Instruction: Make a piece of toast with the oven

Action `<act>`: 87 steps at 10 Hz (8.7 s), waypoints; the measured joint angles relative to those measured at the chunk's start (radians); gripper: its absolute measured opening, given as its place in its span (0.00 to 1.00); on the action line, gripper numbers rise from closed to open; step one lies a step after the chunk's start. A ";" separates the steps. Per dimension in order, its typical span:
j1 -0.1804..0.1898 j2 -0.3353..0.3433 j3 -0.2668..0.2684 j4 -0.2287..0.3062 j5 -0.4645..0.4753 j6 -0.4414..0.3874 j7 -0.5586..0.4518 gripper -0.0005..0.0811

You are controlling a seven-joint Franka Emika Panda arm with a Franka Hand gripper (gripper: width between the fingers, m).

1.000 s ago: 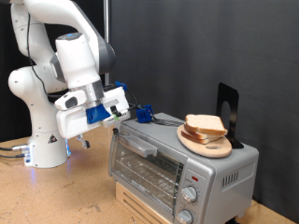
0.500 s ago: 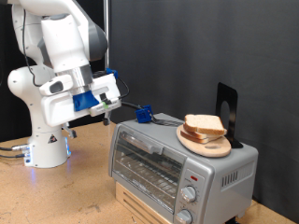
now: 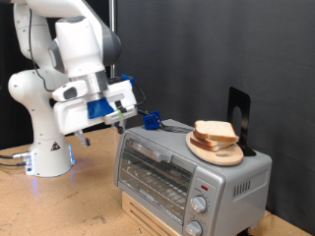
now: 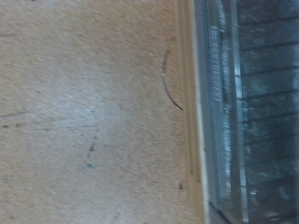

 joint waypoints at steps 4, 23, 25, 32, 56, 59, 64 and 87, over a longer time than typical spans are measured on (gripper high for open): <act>0.021 0.016 0.059 -0.026 -0.008 0.041 0.058 0.99; -0.168 0.187 -0.023 -0.096 -0.289 0.292 -0.014 0.99; -0.185 0.227 -0.025 -0.093 -0.304 0.342 0.003 0.99; -0.206 0.388 -0.043 -0.035 -0.380 0.406 0.081 0.99; -0.426 0.103 0.152 0.067 0.510 -0.227 -0.774 0.99; -0.433 0.060 0.128 0.089 0.510 -0.314 -0.772 0.99; -0.370 -0.041 0.129 0.087 0.865 -0.393 -0.989 0.99; -0.345 -0.395 0.508 0.155 0.405 -0.675 -0.688 0.99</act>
